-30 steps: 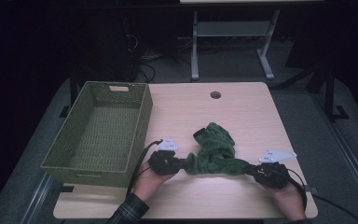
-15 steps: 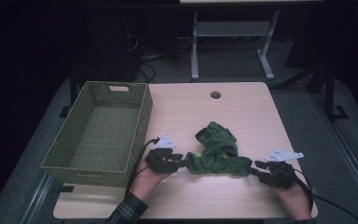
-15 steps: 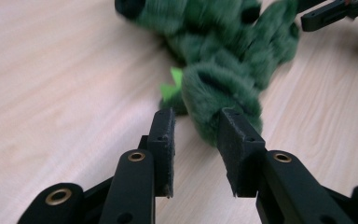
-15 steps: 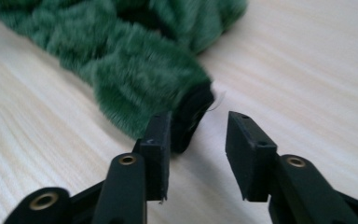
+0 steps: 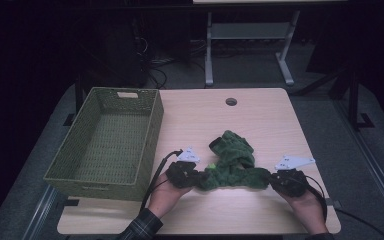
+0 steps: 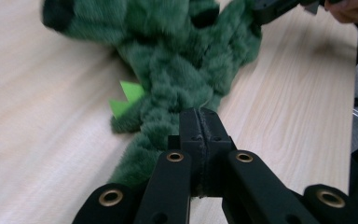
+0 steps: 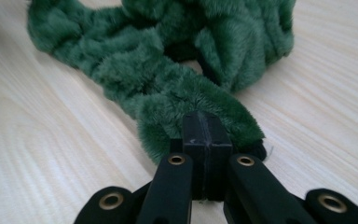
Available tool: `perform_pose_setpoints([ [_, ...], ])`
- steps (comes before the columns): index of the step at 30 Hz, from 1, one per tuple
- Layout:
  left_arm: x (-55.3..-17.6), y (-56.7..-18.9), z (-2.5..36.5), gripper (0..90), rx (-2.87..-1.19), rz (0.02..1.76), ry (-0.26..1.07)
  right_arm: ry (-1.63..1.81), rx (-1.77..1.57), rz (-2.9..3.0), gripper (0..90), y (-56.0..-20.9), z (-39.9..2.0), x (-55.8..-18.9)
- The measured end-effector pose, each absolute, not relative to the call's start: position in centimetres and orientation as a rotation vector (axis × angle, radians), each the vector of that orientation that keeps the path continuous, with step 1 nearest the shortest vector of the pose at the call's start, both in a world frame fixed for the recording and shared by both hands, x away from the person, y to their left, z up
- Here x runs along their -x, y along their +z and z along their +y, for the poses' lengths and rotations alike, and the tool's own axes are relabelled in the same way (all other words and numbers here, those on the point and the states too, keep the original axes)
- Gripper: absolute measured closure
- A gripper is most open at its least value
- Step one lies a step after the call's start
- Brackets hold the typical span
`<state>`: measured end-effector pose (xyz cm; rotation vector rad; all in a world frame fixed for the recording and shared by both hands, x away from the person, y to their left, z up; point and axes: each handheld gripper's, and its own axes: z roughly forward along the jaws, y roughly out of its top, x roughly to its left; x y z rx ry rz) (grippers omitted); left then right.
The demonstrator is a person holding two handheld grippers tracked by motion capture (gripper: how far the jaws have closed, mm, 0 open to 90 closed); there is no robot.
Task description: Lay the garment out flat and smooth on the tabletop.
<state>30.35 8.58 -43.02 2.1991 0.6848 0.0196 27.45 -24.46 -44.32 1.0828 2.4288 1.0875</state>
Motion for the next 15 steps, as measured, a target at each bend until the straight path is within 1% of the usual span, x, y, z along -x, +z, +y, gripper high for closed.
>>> perform_pose_setpoints([
  [4, -30.7, -44.3, 8.3, 89.5, -2.24, 0.713, 0.025, 1.033, -1.09, 2.449, 89.9, -44.9, -24.2, -27.9],
  [6, -31.2, -45.3, 8.3, 89.6, -2.301, 0.729, 0.059, 0.997, -1.101, 2.456, 89.9, -45.3, -24.1, -28.5],
  [8, -31.4, -45.7, 8.2, 89.6, -2.32, 0.756, 0.081, 0.956, -1.087, 2.474, 89.9, -45.7, -24.1, -29.0],
  [12, -31.8, -46.0, 8.4, 89.7, -2.34, 0.741, 0.068, 0.929, -1.1, 2.501, 89.9, -46.2, -24.0, -29.5],
  [15, -32.1, -46.1, 8.7, 89.7, -2.337, 0.739, 0.035, 0.92, -1.091, 2.508, 90.0, -46.2, -24.0, -29.4],
])
